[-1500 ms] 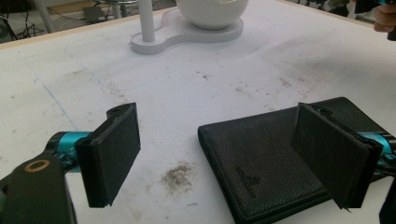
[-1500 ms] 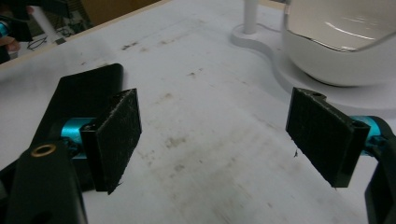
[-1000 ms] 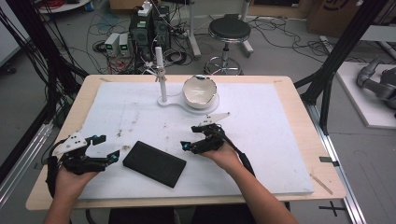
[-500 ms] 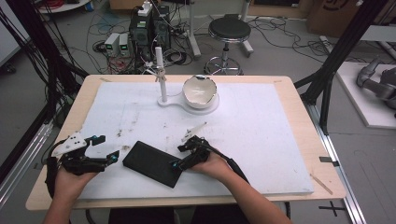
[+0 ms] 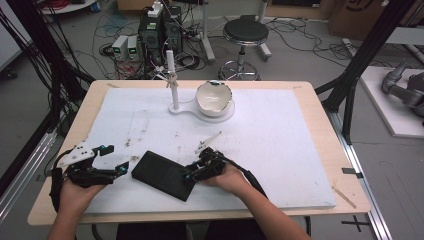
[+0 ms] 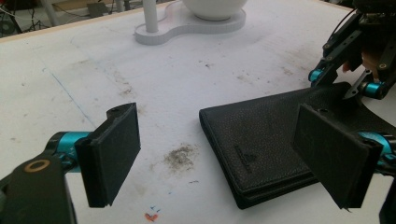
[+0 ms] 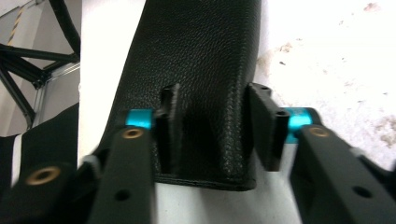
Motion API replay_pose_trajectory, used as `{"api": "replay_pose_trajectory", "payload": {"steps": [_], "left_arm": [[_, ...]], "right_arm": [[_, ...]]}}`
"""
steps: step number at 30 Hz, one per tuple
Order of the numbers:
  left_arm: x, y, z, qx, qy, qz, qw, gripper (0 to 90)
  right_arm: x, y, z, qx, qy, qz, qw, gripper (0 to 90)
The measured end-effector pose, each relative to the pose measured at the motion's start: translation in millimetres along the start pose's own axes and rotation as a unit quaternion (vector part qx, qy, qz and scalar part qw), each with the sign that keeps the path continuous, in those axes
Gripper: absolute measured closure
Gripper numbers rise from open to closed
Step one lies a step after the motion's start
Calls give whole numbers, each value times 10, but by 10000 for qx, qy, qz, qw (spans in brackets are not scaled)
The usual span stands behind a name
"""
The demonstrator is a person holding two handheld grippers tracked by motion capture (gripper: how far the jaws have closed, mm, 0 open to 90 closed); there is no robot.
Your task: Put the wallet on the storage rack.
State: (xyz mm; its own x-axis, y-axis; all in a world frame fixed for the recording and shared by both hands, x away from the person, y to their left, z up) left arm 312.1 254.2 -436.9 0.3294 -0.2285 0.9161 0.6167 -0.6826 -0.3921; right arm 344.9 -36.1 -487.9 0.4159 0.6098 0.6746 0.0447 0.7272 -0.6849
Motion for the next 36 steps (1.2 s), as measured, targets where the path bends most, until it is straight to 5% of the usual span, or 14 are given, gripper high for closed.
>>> {"api": "replay_pose_trajectory", "payload": {"steps": [2, 4, 7, 10, 15, 19, 25, 31, 36], "left_arm": [[-3, 1, 2, 10, -3, 3, 10000, 155], [-8, -3, 6, 6, -7, 12, 10000, 155], [-12, -13, 15, 23, -13, 4, 10000, 155], [-15, -28, 22, 31, -42, -18, 10000, 155], [-11, -50, 31, -13, -53, -57, 10000, 155], [8, -43, 9, -95, -64, -123, 9999, 155], [87, -6, -57, -395, -139, -328, 9986, 155], [229, 94, -148, -918, -233, -616, 9936, 155], [297, 233, -243, -1193, -166, -581, 9910, 155]], "right_arm": [[13, -18, 9, -62, -6, -41, 10000, 721], [30, -32, 46, -233, -264, -31, 9994, 772], [68, -55, 116, -606, -686, 60, 9958, 797], [84, -83, 150, -660, -815, -12, 9945, 811], [183, -275, 212, -538, -1086, -546, 9911, 827], [224, -480, 200, -672, -1184, -890, 9867, 832], [245, -795, 155, -829, -1294, -1223, 9805, 834], [254, -1000, 170, -893, -1466, -1414, 9750, 835], [233, -1101, 224, -892, -1586, -1502, 9718, 835]]}}
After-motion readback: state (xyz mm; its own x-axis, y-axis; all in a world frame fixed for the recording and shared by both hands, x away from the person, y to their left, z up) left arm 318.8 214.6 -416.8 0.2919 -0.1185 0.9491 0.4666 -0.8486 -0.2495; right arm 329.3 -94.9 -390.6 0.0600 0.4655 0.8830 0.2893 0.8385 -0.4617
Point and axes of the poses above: each handheld gripper's, and its own axes: y roughly forward along the jaws, x roughly out of its top, z roughly to its left, the point moved 6 cm from there along y, roughly forward along the jaws, and after that the axes turned 4 degrees about -x, right-handed, at the moved point
